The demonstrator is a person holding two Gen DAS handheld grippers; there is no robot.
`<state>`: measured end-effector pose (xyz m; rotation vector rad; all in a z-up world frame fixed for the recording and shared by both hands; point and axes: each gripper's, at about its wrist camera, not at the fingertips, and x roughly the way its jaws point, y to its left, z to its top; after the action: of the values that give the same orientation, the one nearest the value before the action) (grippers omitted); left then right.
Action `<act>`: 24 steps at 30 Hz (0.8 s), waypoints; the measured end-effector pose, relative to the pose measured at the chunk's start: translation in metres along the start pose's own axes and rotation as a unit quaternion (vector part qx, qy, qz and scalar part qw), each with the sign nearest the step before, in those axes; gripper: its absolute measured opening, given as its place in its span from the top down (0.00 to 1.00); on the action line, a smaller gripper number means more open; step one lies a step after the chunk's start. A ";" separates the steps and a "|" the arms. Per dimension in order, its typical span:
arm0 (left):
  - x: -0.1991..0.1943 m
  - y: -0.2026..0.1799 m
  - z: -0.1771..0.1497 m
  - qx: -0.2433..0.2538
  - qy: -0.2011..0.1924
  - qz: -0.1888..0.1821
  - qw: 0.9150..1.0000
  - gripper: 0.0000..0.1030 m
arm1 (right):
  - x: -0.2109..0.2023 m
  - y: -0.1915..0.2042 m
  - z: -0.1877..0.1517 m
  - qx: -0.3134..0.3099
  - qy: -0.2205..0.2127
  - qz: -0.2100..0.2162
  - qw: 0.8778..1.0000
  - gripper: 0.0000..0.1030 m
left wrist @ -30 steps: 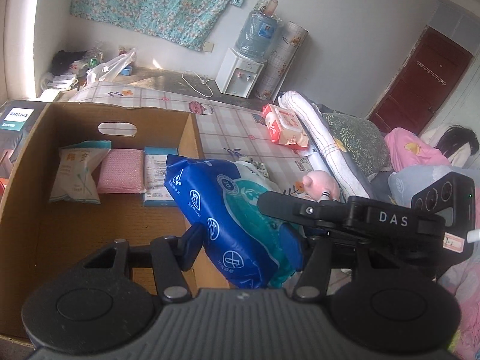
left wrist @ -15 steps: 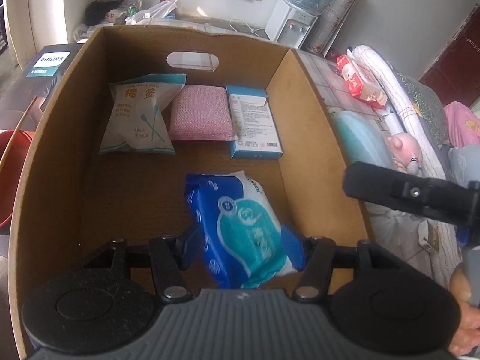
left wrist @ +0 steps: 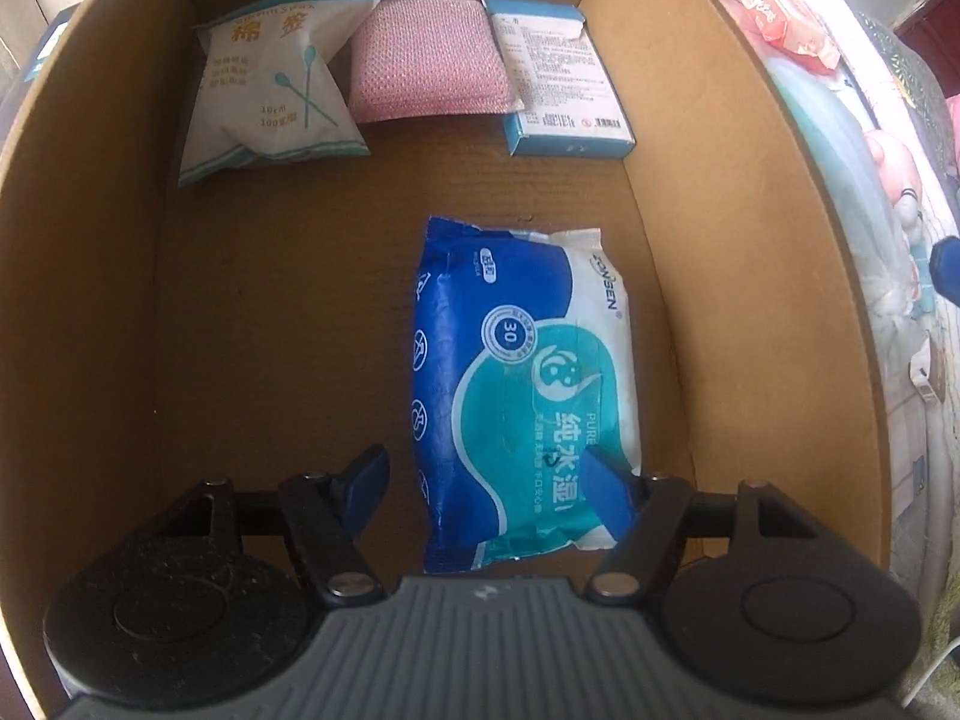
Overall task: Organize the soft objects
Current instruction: 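Lower the wet wipes pack into the box and open the left tool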
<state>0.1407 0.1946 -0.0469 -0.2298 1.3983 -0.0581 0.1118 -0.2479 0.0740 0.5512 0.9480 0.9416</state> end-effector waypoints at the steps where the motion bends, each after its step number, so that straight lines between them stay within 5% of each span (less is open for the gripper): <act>1: 0.004 -0.001 0.001 -0.001 0.006 -0.006 1.000 0.30 | 0.002 -0.002 0.000 0.006 0.002 0.001 1.000 0.51; 10: 0.014 -0.020 0.017 -0.023 -0.008 -0.032 0.999 0.40 | -0.007 -0.022 0.005 0.023 -0.017 -0.015 0.999 0.51; 24: 0.025 -0.022 0.038 -0.110 -0.040 -0.053 0.992 0.37 | -0.024 -0.060 -0.021 0.070 -0.021 -0.053 0.996 0.51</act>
<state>0.1848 0.1730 -0.0611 -0.4846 1.3108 0.0168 0.1130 -0.2984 0.0287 0.6313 0.9996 0.7699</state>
